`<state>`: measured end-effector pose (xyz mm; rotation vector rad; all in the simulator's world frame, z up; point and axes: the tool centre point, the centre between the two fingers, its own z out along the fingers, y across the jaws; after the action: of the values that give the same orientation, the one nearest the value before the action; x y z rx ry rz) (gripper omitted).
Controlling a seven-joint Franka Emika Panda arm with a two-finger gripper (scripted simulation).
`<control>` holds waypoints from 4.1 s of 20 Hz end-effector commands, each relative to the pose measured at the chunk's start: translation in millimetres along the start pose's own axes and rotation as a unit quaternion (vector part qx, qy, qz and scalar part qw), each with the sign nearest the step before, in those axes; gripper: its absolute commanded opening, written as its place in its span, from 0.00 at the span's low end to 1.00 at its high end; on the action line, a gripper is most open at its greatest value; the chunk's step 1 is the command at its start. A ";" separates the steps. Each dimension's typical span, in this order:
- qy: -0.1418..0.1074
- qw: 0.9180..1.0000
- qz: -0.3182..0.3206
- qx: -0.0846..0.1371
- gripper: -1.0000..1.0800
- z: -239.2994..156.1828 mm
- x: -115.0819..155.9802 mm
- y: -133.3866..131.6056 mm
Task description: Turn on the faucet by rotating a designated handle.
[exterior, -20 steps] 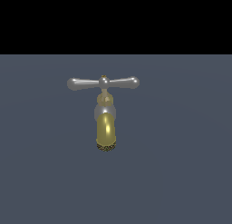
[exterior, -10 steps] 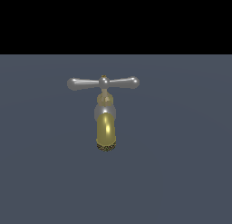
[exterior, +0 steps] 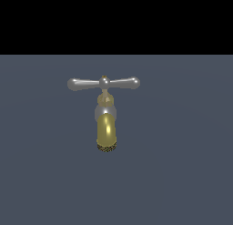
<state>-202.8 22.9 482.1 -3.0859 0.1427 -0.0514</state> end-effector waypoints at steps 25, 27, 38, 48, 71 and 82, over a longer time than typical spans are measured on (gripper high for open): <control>-0.028 0.952 0.303 0.017 0.00 105.5 127.2 -60.9; -0.029 0.945 0.326 0.016 0.00 116.2 135.2 -65.9; -0.028 0.893 0.448 0.001 0.00 180.2 173.8 -92.8; -0.016 0.835 0.550 -0.017 0.00 244.0 200.2 -115.3; 0.005 0.779 0.626 -0.031 0.00 299.6 212.9 -131.5; 0.005 0.779 0.626 -0.031 0.00 298.5 180.6 -128.0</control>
<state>7.0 149.5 196.7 -2.3516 2.0739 -0.0043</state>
